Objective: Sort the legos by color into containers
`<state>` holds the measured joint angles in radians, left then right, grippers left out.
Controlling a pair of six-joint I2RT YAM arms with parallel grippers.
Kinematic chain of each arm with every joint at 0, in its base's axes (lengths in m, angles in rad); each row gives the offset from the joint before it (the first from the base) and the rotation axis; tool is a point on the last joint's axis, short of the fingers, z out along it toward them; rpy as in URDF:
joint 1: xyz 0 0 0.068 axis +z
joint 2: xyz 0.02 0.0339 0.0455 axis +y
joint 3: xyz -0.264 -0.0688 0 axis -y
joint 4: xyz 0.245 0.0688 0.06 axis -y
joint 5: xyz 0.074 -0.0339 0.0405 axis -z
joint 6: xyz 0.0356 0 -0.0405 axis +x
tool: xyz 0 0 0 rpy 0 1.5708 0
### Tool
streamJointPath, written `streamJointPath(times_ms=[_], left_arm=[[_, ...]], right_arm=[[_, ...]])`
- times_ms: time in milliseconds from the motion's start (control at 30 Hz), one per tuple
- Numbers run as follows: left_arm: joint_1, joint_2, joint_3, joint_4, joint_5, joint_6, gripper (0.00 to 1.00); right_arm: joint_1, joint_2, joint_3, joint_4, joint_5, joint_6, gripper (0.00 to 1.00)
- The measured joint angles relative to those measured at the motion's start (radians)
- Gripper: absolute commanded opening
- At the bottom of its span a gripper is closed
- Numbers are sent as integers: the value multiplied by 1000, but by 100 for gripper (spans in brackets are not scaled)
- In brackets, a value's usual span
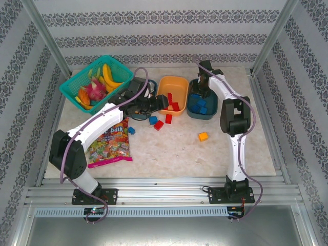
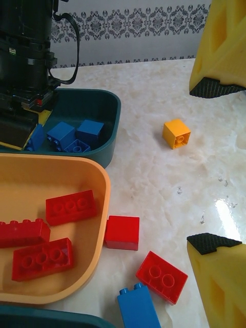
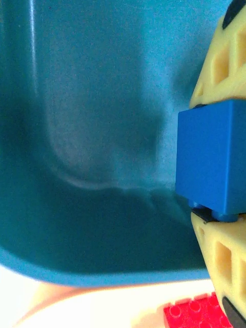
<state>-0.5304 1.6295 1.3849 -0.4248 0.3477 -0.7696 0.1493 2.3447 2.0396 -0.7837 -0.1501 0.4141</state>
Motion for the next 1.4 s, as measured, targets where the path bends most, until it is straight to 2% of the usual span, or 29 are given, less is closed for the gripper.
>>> streamJointPath(times_ms=[233, 467, 667, 867, 1033, 1200, 1400], left_arm=[[0, -22, -1, -1, -32, -3, 73], [0, -31, -1, -18, -38, -1, 73], [-30, 26, 55, -65, -24, 48, 73], [-129, 198, 180, -87, 16, 115, 70], [-204, 353, 294, -128, 37, 200, 69], [-277, 507, 445, -171, 38, 311, 69], [-330, 645, 580, -214, 2, 424, 71]], right_arm=[[-6, 1, 0, -14, -6, 3, 65], [-3, -74, -14, -19, -1, 13, 64], [36, -385, -220, 18, 57, 39, 64], [136, -798, -635, 48, 97, 93, 62], [150, -1106, -917, -33, 106, 168, 60], [150, -1372, -1013, -176, 84, 222, 63], [125, -1525, -1032, -307, -41, 243, 69]])
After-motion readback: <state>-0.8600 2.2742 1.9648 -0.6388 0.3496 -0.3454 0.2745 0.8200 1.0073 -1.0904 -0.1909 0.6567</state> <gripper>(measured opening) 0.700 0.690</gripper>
